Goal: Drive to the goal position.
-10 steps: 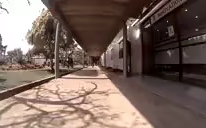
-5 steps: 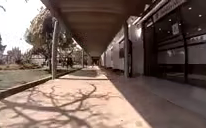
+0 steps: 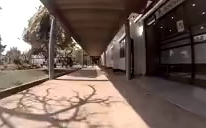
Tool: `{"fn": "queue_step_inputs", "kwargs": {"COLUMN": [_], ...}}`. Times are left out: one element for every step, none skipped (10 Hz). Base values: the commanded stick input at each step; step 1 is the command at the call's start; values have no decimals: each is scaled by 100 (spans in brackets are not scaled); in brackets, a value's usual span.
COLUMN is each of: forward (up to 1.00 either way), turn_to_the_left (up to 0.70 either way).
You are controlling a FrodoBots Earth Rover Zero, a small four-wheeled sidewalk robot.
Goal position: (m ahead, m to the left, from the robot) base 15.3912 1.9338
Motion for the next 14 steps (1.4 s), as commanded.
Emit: {"fn": "queue_step_inputs", "kwargs": {"forward": [50, 50, 50, 50, 50, 50, 50, 50, 50, 50, 50, 50, 50, 50], "turn_to_the_left": [0, 7, 31, 45, 20, 0, 0, 0, 0, 0, 0, 0, 0, 0]}}
